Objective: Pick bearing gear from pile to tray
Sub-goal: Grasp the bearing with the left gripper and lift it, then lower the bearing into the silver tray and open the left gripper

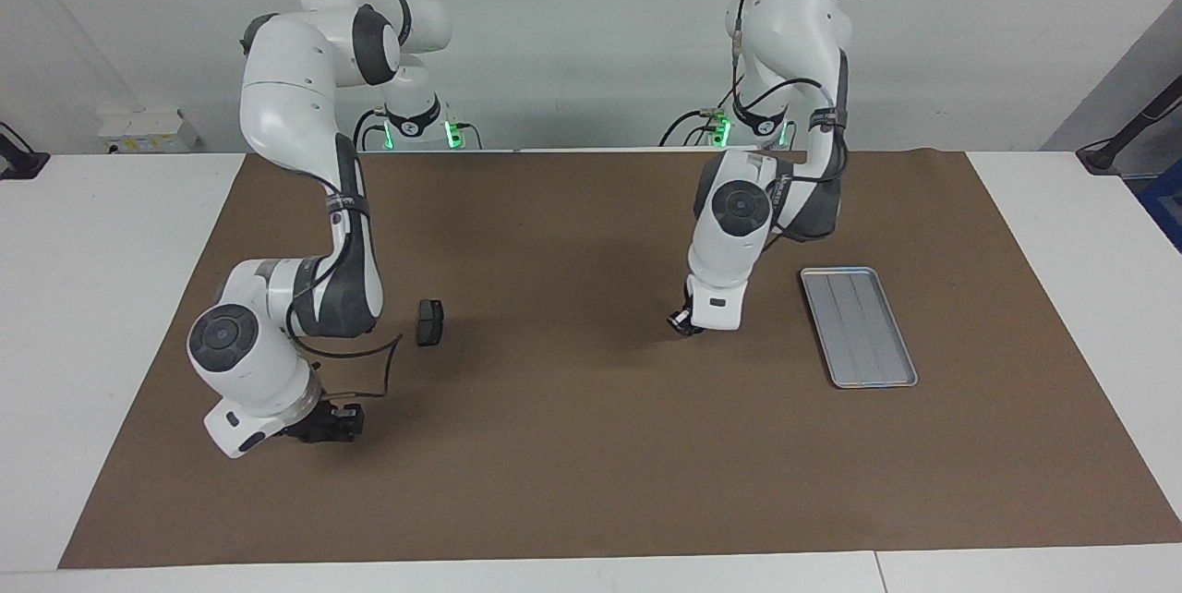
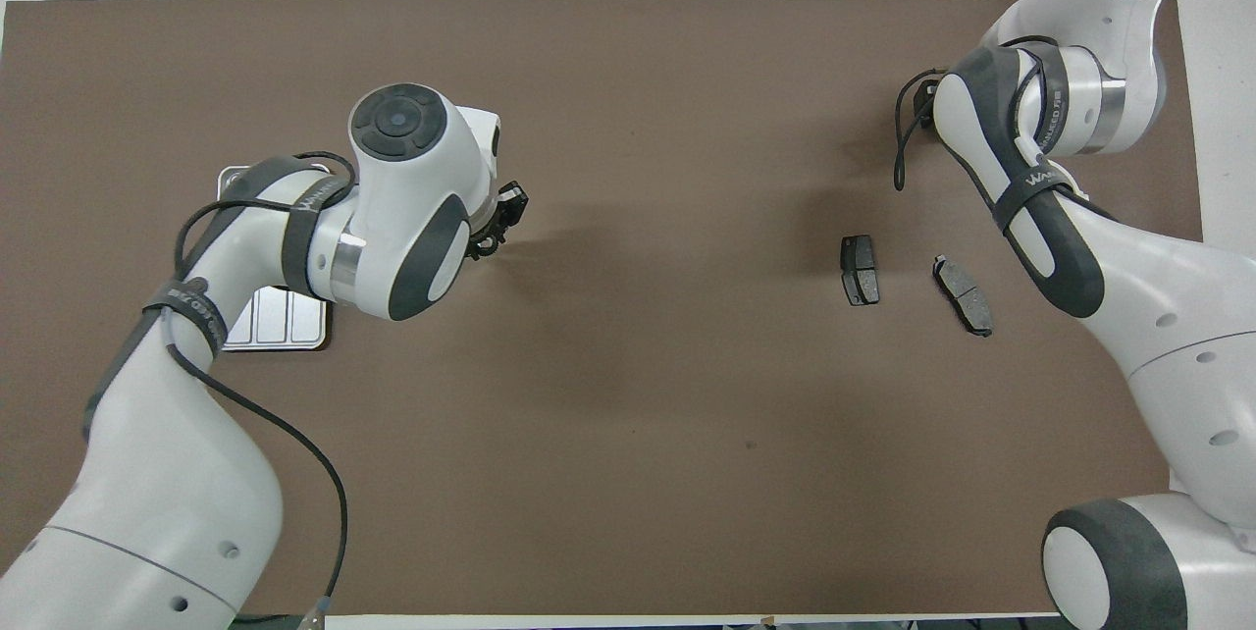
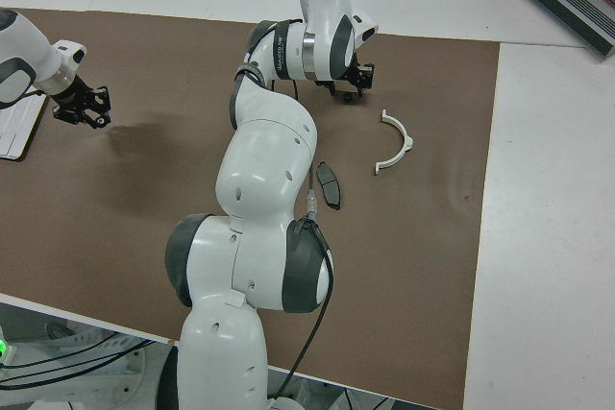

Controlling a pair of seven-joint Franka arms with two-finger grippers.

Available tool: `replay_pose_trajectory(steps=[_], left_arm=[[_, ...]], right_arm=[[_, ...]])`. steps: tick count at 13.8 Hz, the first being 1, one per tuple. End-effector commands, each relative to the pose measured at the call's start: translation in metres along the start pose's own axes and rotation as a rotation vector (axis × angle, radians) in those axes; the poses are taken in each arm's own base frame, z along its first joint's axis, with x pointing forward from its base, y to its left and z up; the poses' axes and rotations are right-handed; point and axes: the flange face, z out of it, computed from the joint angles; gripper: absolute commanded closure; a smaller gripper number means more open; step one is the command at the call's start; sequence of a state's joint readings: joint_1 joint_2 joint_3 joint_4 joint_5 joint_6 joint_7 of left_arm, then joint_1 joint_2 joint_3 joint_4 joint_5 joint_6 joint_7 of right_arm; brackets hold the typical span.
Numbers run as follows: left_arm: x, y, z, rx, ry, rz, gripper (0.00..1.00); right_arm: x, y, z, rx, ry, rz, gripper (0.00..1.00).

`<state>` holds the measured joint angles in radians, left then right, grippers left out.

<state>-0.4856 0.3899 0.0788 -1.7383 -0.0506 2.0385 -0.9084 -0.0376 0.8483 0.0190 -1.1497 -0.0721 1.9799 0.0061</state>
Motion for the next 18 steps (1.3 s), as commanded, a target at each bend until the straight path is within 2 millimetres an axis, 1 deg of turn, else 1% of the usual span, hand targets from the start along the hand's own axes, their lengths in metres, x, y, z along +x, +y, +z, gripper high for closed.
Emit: replay_pose_trajectory(steps=[1, 2, 3, 4, 5, 6, 7, 8, 9, 11, 13, 14, 15, 16, 17, 18], left_arm=[[0.006, -0.085, -0.031, 0.004, -0.023, 0.104, 1.00], [0.014, -0.115, -0.035, -0.001, -0.032, 0.155, 1.00], [0.022, -0.135, -0.036, -0.005, -0.036, 0.198, 1.00], [0.038, -0.153, -0.036, -0.010, -0.039, 0.228, 1.00], [0.049, -0.167, -0.036, -0.015, -0.039, 0.275, 1.00], [0.065, -0.186, -0.036, -0.022, -0.037, 0.330, 1.00], [0.083, -0.211, -0.035, -0.032, -0.029, 0.366, 1.00], [0.096, -0.228, -0.035, -0.042, -0.015, 0.399, 1.00], [0.105, -0.242, -0.031, -0.049, 0.002, 0.435, 1.00], [0.103, -0.247, -0.011, -0.056, 0.028, 0.453, 1.00], [0.102, -0.248, 0.009, -0.058, 0.047, 0.460, 1.00], [0.102, -0.247, 0.018, -0.056, 0.049, 0.485, 1.00], [0.103, -0.247, 0.022, -0.053, 0.044, 0.502, 1.00], [0.102, -0.248, 0.024, -0.051, 0.040, 0.522, 1.00], [0.101, -0.252, 0.029, -0.050, 0.034, 0.550, 1.00], [0.107, -0.261, 0.031, -0.050, 0.035, 0.557, 1.00]], right_arm=[[0.000, 0.004, 0.002, 0.009, 0.004, -0.033, 0.42], [0.000, 0.004, 0.002, 0.010, 0.002, -0.035, 0.46], [0.000, 0.004, 0.002, 0.009, 0.004, -0.041, 0.53], [0.000, 0.004, 0.002, 0.009, 0.004, -0.050, 0.63], [0.000, 0.005, 0.002, 0.008, 0.004, -0.050, 0.75], [0.000, 0.005, 0.002, 0.007, 0.004, -0.053, 0.86], [0.000, 0.004, 0.002, 0.007, 0.004, -0.053, 0.93], [0.000, 0.003, 0.001, 0.008, 0.005, -0.054, 0.98], [0.000, 0.002, 0.001, 0.007, 0.004, -0.053, 1.00], [0.000, 0.000, 0.001, 0.008, 0.002, -0.055, 1.00], [0.000, 0.000, 0.000, 0.007, -0.001, -0.055, 1.00], [-0.001, -0.003, -0.002, 0.008, -0.016, -0.057, 1.00], [-0.006, -0.007, -0.001, 0.014, -0.060, -0.058, 1.00], [-0.006, -0.011, -0.011, 0.015, -0.072, -0.059, 1.00], [-0.009, -0.021, -0.020, 0.015, -0.091, -0.070, 1.00], [-0.013, -0.033, -0.021, 0.010, -0.121, -0.078, 1.00]])
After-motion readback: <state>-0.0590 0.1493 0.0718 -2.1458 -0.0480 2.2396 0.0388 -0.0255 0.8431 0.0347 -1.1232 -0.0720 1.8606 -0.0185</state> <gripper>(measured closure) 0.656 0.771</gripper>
